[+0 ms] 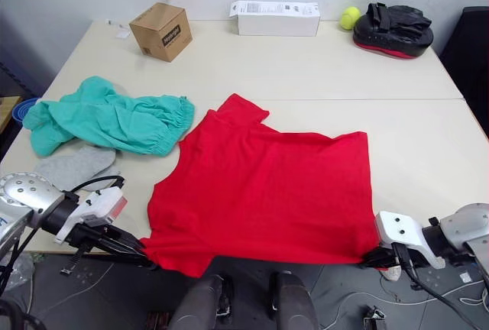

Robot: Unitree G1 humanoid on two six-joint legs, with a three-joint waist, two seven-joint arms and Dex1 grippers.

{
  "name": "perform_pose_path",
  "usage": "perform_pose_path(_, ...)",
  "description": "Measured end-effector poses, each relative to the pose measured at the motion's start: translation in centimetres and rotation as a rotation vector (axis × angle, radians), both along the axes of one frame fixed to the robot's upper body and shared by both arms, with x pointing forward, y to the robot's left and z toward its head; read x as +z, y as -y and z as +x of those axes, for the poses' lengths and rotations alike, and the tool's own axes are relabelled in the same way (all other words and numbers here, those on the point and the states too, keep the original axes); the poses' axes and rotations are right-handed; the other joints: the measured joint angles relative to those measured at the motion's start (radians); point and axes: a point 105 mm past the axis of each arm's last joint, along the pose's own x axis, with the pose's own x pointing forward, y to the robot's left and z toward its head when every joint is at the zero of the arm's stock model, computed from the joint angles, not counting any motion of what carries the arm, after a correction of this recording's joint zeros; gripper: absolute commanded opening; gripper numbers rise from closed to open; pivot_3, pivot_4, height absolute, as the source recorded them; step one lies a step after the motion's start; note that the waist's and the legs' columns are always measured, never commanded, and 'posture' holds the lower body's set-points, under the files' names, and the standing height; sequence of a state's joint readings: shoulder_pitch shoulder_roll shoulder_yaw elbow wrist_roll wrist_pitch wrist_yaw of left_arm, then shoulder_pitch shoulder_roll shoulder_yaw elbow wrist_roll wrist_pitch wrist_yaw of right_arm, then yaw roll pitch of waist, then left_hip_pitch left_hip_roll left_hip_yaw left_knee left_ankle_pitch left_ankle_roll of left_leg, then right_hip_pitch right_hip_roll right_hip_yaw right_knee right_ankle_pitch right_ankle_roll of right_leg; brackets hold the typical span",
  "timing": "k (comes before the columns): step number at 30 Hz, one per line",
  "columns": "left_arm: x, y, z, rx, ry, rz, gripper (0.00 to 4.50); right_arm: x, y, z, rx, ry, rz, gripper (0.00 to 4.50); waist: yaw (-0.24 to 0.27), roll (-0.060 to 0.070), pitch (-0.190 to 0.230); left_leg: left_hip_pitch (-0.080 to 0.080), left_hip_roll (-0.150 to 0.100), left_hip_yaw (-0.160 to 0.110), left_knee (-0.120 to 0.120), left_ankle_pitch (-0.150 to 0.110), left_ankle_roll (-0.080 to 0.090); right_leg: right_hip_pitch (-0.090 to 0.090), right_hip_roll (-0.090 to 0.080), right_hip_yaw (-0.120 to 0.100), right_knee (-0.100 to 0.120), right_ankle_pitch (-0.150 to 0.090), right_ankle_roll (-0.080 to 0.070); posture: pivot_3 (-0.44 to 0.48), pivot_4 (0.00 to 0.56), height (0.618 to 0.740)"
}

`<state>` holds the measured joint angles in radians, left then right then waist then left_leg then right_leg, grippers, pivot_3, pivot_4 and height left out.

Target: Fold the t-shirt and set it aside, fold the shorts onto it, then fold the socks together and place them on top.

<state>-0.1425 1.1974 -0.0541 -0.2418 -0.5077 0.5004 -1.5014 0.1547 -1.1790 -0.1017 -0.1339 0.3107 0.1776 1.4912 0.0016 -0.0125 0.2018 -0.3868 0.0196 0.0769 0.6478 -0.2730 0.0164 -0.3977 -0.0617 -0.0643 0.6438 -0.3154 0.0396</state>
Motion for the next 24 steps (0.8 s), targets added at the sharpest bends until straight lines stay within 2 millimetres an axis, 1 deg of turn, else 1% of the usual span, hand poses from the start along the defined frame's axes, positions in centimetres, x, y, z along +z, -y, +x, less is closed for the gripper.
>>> perform_pose_path(3, 1.6, 0.5, 0.9, 0.027, -0.003, -0.042, 0.00, 0.7, 0.3, 0.7, -0.035, -0.011, 0.032, 0.02, 0.000, 0.000, 0.000, 0.000, 0.000, 0.000, 0.000, 0.000, 0.000, 0.000, 0.000, 0.000, 0.000, 0.000, 0.000, 0.000, 0.150, 0.740)
perform_pose_path(5, 3.1, 0.8, 2.3, 0.063, 0.018, -0.083, 0.00, 1.8, 0.5, 1.7, -0.082, -0.024, 0.070, 0.02, -0.001, 0.000, 0.000, 0.000, 0.000, 0.000, 0.001, 0.000, 0.000, 0.000, 0.000, 0.000, 0.001, 0.000, 0.000, 0.000, 0.150, 0.740)
perform_pose_path(6, 3.5, 0.8, 2.8, 0.076, 0.027, -0.098, 0.00, 2.4, 0.5, 2.1, -0.093, -0.019, 0.079, 0.02, -0.001, 0.000, 0.000, 0.000, 0.000, 0.000, 0.000, 0.000, 0.000, 0.000, 0.000, 0.000, 0.001, 0.000, 0.000, 0.000, 0.150, 0.740)
perform_pose_path(8, 4.3, 1.3, 4.6, 0.120, 0.033, -0.156, 0.00, 3.4, 0.5, 3.3, -0.136, -0.031, 0.112, 0.02, -0.002, 0.000, 0.000, 0.000, 0.000, 0.000, 0.001, 0.000, 0.000, 0.000, 0.001, 0.000, 0.002, 0.000, 0.000, 0.000, 0.150, 0.740)
perform_pose_path(12, 5.1, 2.4, 8.4, 0.242, 0.039, -0.228, 0.00, 5.0, -0.5, 5.2, -0.170, -0.073, 0.179, 0.02, -0.003, -0.001, 0.001, -0.002, -0.001, 0.000, 0.002, 0.000, 0.000, -0.002, 0.001, 0.000, 0.003, 0.000, 0.001, 0.000, 0.150, 0.740)
perform_pose_path(14, 4.8, 2.6, 9.8, 0.291, 0.065, -0.213, 0.00, 5.4, -0.7, 6.1, -0.186, -0.087, 0.181, 0.02, -0.003, -0.001, 0.001, -0.003, -0.001, 0.001, 0.002, 0.000, 0.000, -0.004, 0.001, 0.000, 0.005, 0.000, 0.002, 0.000, 0.150, 0.740)
perform_pose_path(16, 3.5, 2.5, 10.9, 0.321, 0.098, -0.163, 0.00, 5.2, -0.5, 6.9, -0.201, -0.093, 0.169, 0.02, -0.005, -0.001, 0.001, -0.002, -0.001, 0.003, 0.002, 0.002, -0.003, -0.006, 0.001, 0.001, 0.006, 0.000, 0.002, 0.000, 0.150, 0.740)
perform_pose_path(20, 0.7, 2.7, 12.3, 0.364, 0.120, -0.107, 0.00, 3.8, -0.8, 8.2, -0.203, -0.097, 0.147, 0.02, -0.003, -0.002, 0.001, -0.010, -0.001, 0.006, 0.008, 0.003, -0.004, -0.016, 0.001, 0.004, 0.013, 0.000, 0.003, 0.000, 0.150, 0.740)
perform_pose_path(22, 0.0, 2.9, 12.7, 0.380, 0.124, -0.101, 0.00, 3.4, -0.6, 8.5, -0.199, -0.081, 0.126, 0.02, -0.003, -0.002, 0.001, -0.014, -0.001, 0.006, 0.012, 0.003, -0.004, -0.018, 0.001, 0.004, 0.015, 0.000, 0.003, 0.000, 0.150, 0.740)
perform_pose_path(24, -0.2, 2.8, 12.9, 0.391, 0.125, -0.095, 0.00, 3.2, -0.3, 8.7, -0.199, -0.065, 0.110, 0.02, -0.003, -0.002, 0.001, -0.015, -0.001, 0.006, 0.014, 0.002, -0.003, -0.018, 0.001, 0.004, 0.015, 0.000, 0.003, 0.000, 0.150, 0.740)
